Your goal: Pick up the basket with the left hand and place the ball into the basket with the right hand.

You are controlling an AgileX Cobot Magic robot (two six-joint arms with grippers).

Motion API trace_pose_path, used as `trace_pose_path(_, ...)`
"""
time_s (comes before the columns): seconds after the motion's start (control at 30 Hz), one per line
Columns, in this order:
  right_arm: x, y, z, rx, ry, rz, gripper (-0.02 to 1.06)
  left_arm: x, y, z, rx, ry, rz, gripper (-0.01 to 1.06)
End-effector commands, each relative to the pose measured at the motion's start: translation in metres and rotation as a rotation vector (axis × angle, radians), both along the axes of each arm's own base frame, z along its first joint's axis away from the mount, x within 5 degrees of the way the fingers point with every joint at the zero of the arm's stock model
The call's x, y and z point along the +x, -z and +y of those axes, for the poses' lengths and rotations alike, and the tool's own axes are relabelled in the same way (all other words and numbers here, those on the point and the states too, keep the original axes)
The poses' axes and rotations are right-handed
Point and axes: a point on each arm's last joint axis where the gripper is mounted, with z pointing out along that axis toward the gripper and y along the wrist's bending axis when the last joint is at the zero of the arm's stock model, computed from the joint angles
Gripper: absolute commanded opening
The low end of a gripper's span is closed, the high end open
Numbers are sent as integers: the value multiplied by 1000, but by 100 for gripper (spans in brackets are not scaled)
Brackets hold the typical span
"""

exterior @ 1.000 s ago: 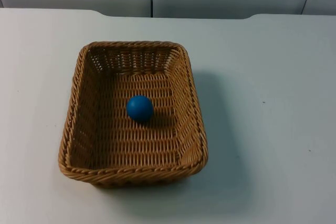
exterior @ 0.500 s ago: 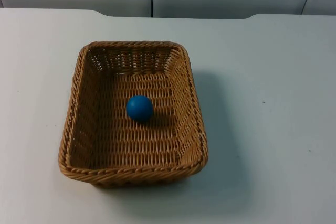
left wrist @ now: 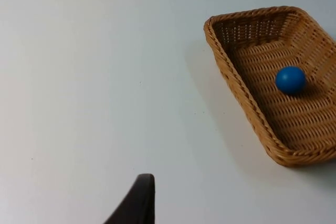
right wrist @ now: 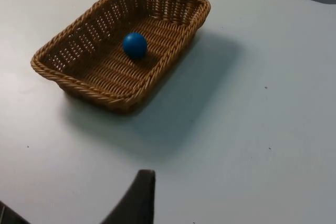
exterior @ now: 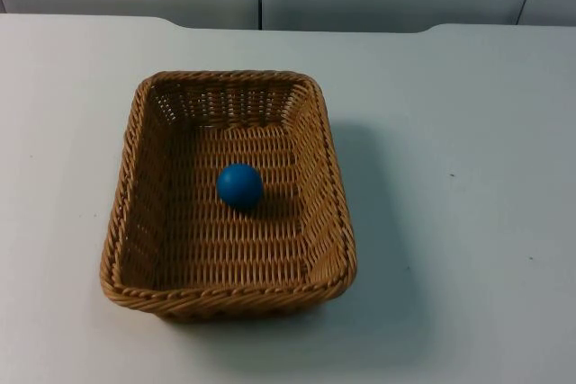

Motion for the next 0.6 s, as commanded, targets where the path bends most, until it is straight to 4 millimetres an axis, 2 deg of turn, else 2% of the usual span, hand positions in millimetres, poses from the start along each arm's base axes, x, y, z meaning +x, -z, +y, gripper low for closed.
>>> trace_pose_path(0.0,1,1,1,9,-5,-5,105,0,0,-1,-9,3,-10,103)
trace_pose_path(0.33,0,1,1,11,12,-4,105,0,0,-1,-9,3,-10,103)
trace_pose_path(0.57,-1,1,2,11,255,-5,105,0,0,-1,-9,3,-10,103)
